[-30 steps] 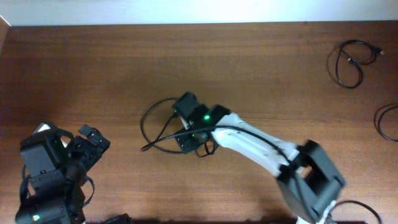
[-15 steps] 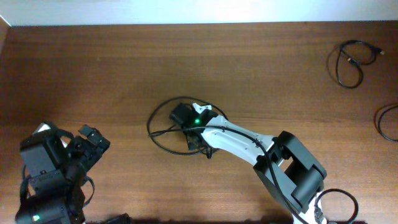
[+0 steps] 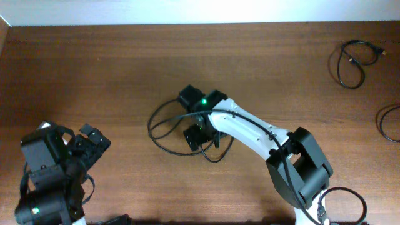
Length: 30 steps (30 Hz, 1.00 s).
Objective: Untangle cables
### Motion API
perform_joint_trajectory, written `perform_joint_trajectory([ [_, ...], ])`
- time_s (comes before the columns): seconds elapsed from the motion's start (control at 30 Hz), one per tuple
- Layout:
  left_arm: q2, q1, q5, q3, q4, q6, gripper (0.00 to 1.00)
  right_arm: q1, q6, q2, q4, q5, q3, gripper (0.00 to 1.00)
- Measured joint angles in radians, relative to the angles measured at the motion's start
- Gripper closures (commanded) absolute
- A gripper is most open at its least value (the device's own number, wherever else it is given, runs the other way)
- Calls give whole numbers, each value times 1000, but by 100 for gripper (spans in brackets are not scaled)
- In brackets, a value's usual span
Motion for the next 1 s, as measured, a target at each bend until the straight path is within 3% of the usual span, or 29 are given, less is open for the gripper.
perform_joint_trajectory([
  [0.07,24,0,0,0,2,0,1,-2,11,0,-49,44,87,2],
  [0.17,56,0,0,0,0,0,1,-26,155,0,-167,124,183,1],
  [0.3,101,0,0,0,0,0,1,-157,443,-2,-343,187,192,2],
  [0.4,120,0,0,0,0,0,1,-180,478,-2,-328,190,174,1],
  [0.67,142,0,0,1,1,0,1,-161,130,-4,122,16,-190,2],
  [0.83,142,0,0,1,1,0,1,-161,-83,-5,280,-21,-220,2],
  [1.0,142,0,0,1,0,0,1,-161,-140,-4,432,29,-223,1],
])
